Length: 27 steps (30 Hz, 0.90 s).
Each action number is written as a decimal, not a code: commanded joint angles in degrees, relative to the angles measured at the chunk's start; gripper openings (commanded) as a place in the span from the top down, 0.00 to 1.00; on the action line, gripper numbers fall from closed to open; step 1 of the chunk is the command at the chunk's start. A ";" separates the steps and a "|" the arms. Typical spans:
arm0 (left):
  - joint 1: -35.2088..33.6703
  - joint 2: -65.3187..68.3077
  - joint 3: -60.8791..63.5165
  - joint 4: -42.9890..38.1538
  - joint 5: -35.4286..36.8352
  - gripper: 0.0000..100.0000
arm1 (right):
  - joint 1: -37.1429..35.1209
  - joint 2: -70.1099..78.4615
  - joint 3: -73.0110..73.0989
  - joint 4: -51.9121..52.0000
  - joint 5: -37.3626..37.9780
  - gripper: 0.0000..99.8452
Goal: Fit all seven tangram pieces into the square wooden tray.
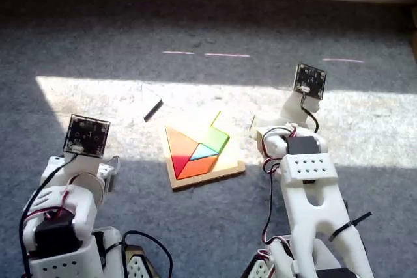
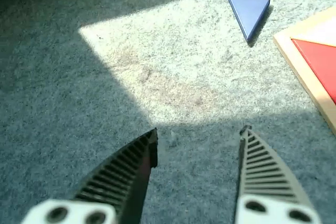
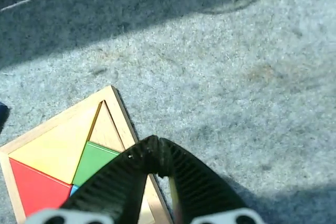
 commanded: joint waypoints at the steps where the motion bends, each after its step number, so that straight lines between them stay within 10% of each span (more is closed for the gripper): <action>1: 1.27 18.07 -12.97 0.18 2.11 0.72 | 1.80 -1.54 -0.31 -1.36 0.53 0.99; 27: 16.84 101.23 -72.22 -0.18 25.05 0.71 | 1.89 -1.54 6.29 -11.82 0.97 0.99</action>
